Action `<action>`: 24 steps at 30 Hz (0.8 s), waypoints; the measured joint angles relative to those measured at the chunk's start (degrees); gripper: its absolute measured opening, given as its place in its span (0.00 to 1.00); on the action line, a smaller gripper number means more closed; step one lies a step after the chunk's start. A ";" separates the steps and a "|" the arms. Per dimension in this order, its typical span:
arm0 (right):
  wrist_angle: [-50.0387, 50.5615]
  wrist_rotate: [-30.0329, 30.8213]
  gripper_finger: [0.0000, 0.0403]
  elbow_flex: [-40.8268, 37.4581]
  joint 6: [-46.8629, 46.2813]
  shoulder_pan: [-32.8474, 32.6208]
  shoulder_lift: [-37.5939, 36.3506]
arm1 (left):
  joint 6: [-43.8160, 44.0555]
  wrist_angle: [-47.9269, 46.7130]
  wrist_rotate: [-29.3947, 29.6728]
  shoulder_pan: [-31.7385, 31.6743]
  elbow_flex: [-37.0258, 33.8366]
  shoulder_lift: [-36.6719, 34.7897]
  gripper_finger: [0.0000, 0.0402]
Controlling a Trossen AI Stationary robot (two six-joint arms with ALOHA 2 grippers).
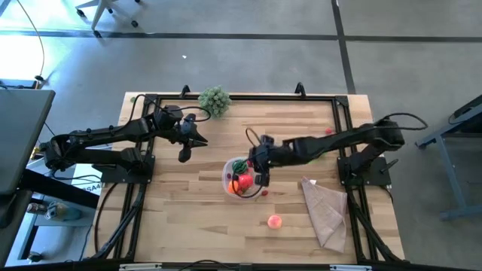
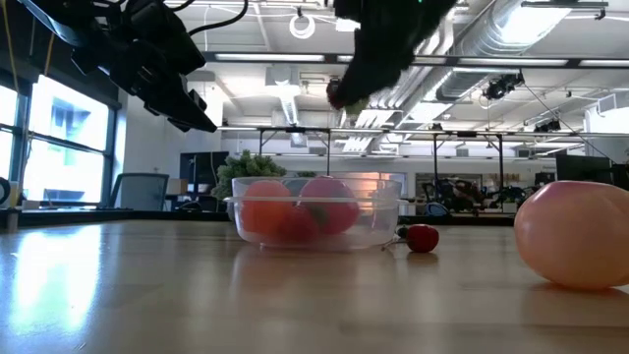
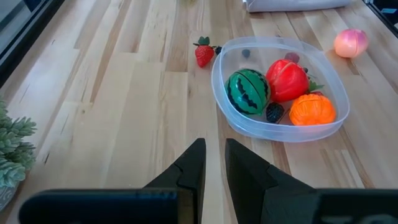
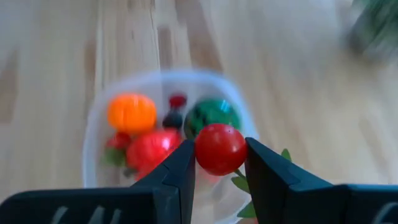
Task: Pick and placing Produce into tupperware
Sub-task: Put the top left cherry into the transparent container
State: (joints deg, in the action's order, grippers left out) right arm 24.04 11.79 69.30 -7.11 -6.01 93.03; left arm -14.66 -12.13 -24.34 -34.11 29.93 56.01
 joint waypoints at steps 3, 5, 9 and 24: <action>-1.19 -0.80 0.25 -2.76 -2.92 -0.06 2.94 | 0.01 -0.01 0.00 0.00 0.00 0.00 0.13; -2.11 -0.88 0.25 -4.05 -3.58 -0.05 4.53 | -0.01 -0.01 0.00 0.00 0.00 0.00 0.13; -3.91 -0.91 0.25 -5.29 -4.59 -0.01 7.08 | 0.01 0.00 -0.01 -0.02 0.00 0.00 0.13; -4.64 -1.66 0.25 -5.43 -3.97 0.45 12.10 | 0.00 -0.01 0.00 -0.02 0.00 0.00 0.13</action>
State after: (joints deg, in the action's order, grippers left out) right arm 19.40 10.13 63.88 -11.08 -5.57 105.12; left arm -14.66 -12.14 -24.34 -34.13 29.93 56.01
